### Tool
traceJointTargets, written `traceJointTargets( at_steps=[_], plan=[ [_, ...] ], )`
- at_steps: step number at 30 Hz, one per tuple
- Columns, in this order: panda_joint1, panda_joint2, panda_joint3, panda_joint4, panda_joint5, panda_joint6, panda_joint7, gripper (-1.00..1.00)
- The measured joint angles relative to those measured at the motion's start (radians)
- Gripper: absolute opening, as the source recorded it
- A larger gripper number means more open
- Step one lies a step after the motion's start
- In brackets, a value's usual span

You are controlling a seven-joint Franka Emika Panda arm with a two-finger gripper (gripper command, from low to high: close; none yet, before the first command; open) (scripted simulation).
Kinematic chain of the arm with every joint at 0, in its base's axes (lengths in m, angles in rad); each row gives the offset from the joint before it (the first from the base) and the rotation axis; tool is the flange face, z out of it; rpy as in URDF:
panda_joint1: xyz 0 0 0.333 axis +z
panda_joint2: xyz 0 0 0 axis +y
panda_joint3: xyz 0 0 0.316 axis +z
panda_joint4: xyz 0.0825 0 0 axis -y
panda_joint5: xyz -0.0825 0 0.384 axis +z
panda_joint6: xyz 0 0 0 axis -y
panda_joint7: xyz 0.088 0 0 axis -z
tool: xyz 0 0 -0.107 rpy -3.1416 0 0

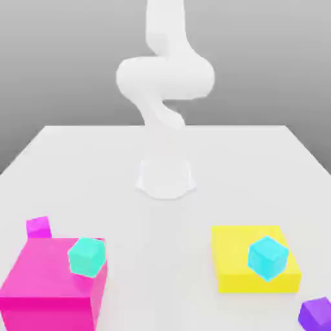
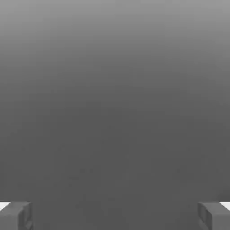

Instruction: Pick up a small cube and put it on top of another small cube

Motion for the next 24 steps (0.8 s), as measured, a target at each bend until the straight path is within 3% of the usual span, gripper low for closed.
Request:
traceJointTargets(
  at_steps=[14, 24],
  plan=[
    [-0.016, 0.513, 0.215, 0.051, -0.169, 0.105, 0.216, 0.00],
    [0.072, 0.872, 0.269, 0.087, -0.274, 0.182, 0.359, 0.00]
  ],
)
